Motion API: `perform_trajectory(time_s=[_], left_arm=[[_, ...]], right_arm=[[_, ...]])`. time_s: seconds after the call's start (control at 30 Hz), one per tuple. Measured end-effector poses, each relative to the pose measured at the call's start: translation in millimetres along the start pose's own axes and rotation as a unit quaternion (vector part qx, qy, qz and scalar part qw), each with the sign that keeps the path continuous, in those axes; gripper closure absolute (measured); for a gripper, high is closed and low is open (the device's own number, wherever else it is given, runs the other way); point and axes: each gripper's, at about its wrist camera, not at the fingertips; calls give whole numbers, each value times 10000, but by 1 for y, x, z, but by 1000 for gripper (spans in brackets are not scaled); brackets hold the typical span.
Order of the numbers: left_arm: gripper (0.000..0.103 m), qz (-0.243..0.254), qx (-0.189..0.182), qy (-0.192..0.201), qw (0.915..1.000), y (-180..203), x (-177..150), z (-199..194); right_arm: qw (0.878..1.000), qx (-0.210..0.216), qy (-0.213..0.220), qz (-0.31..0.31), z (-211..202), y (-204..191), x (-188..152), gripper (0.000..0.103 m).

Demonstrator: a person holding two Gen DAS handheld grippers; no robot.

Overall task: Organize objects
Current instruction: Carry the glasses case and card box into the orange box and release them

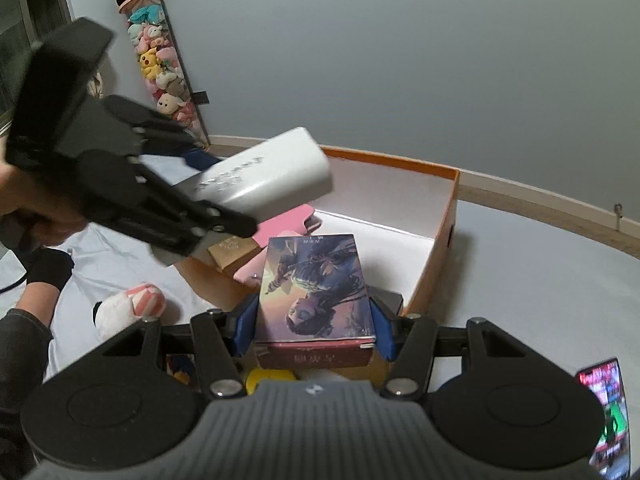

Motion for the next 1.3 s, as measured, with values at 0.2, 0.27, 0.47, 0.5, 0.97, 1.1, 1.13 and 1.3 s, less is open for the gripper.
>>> perform_trajectory(time_s=[0.2,0.27,0.47,0.5,0.97,1.1,1.13,1.3], left_arm=[[34,1036,-275,-320,9937,-11,5,41],[34,1405,-404,-442,9883,-14,6,53],[35,2176,-682,-577,9719,-29,15,77],[34,2277,-703,-534,9697,-33,17,80],[34,2839,-999,-935,9490,-58,19,133],[34,3443,-1138,-1048,9260,-46,17,141],[34,3598,-1157,-1062,9197,-42,17,143],[34,3817,-1290,-897,9108,-33,26,150]], right_arm=[[9995,-178,-255,-64,36,-4,12,44],[9993,-192,-318,-110,47,-7,13,44],[9976,-278,-591,-210,77,-12,21,44],[9971,-289,-663,-220,81,-12,20,44],[9943,-712,-730,-311,111,-19,24,44],[9940,-761,-738,-285,111,-24,27,44],[9941,-745,-744,-274,111,-22,30,44],[9939,-763,-731,-309,110,-25,30,44]])
Point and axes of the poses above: each gripper's, at about its wrist camera, not at the fingertips, and z roughly the way its jaws point, y to its right, x to its top, and after that the axes turned 13 degrees about -x, right-handed
